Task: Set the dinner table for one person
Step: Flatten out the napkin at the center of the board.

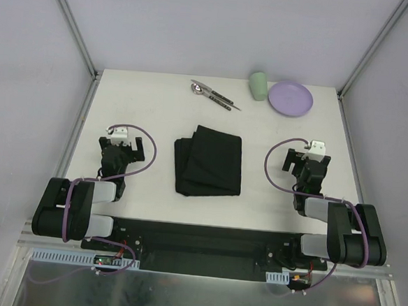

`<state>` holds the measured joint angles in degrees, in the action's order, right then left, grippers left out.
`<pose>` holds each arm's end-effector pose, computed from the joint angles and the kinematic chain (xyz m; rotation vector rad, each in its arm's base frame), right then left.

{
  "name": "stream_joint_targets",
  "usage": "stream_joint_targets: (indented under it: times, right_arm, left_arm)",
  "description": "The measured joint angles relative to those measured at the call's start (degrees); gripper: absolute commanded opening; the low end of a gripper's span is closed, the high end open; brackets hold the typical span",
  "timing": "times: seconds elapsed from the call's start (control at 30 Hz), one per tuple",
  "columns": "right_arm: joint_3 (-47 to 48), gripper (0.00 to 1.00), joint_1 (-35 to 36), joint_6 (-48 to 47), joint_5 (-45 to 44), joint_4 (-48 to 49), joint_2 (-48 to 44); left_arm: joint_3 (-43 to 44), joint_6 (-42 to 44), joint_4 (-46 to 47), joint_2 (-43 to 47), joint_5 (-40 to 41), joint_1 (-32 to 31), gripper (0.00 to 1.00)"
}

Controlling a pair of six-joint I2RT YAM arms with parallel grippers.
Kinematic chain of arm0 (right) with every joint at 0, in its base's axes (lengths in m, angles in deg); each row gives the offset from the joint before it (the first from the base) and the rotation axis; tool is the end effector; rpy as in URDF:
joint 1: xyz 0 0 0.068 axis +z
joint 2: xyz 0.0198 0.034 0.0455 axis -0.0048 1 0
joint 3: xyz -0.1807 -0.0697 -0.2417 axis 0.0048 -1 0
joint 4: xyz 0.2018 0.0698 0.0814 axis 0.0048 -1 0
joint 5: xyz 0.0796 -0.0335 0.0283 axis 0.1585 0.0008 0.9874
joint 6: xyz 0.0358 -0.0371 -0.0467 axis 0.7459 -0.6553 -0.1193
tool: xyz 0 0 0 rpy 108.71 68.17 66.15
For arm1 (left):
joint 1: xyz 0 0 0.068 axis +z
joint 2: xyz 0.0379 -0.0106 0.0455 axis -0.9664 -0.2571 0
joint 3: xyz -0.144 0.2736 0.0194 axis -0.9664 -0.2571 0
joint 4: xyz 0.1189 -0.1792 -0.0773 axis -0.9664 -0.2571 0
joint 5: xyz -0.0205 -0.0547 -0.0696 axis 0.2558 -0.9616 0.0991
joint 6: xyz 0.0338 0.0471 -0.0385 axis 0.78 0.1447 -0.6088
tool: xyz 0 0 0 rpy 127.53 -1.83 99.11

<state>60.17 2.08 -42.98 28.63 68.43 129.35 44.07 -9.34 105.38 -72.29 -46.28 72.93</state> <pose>0.2234 -0.0031 0.2247 -0.1211 1.7489 -0.3676 0.2191 -0.0024 0.2259 -0.0440 1.6948 0.0622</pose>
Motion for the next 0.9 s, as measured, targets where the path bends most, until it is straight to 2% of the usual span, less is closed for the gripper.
stream_joint_targets:
  times: [0.9]
  right_arm:
    - [0.00, 0.96, 0.00, 0.00, 0.00, 0.00, 0.00]
  left_arm:
    - [-0.02, 0.55, 0.50, -0.15, -1.01, 0.00, 0.99]
